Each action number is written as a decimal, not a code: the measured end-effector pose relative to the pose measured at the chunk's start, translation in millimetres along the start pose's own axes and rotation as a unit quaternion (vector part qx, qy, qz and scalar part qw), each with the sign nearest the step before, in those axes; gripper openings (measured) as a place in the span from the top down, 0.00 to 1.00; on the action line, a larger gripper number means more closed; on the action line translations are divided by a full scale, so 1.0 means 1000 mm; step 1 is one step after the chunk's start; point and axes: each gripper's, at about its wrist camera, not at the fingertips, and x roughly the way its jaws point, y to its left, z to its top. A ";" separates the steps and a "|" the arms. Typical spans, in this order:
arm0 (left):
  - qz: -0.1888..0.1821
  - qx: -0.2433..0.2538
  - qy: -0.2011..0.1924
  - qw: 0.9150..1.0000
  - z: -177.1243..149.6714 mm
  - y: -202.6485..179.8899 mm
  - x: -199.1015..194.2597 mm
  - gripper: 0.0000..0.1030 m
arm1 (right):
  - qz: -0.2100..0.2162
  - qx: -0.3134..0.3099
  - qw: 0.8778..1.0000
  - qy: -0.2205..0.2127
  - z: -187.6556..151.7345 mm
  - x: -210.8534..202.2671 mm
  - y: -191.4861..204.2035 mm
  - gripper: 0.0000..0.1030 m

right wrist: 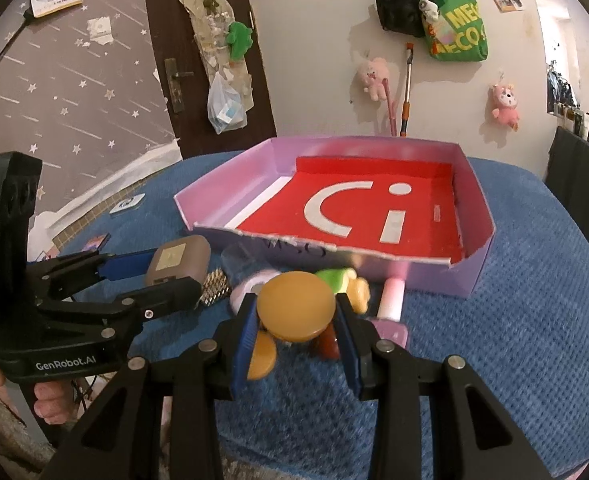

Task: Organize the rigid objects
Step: 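Close the right tool on the orange soap while the left tool grasps the grey case, then carry the orange soap and grey case into the pink box with both tools, then open both tools to release the soap and grey case on the red paper, then withdraw both tools from the box back toward the remaining objects, then close the right tool on another orange soap while the left tool grasps the black star polish bottle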

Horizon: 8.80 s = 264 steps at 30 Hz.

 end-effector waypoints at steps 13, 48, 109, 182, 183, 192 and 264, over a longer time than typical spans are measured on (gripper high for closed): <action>-0.008 0.017 -0.015 1.000 0.039 0.005 0.015 0.43 | -0.015 0.007 1.000 -0.008 0.036 0.015 -0.019 0.61; 0.019 0.012 0.067 0.997 0.109 0.040 0.135 0.43 | -0.079 0.022 0.993 0.085 0.106 0.126 -0.072 0.61; 0.035 -0.001 0.142 0.989 0.108 0.047 0.168 0.32 | -0.082 0.013 0.987 0.138 0.096 0.151 -0.079 0.46; 0.057 0.007 -0.003 0.998 0.019 0.013 -0.010 0.00 | -0.060 0.002 0.998 -0.016 0.028 -0.019 -0.001 0.00; 0.057 0.008 -0.002 0.998 0.018 0.013 -0.010 0.00 | -0.061 0.004 0.998 -0.015 0.026 -0.019 -0.001 0.00; 0.056 0.030 0.014 0.998 0.003 0.004 -0.009 0.00 | -0.059 0.010 0.998 0.002 0.010 -0.016 0.001 0.00; 0.083 -0.069 0.044 0.993 -0.028 0.050 0.034 0.63 | -0.028 -0.028 0.999 0.037 -0.040 0.042 0.048 0.61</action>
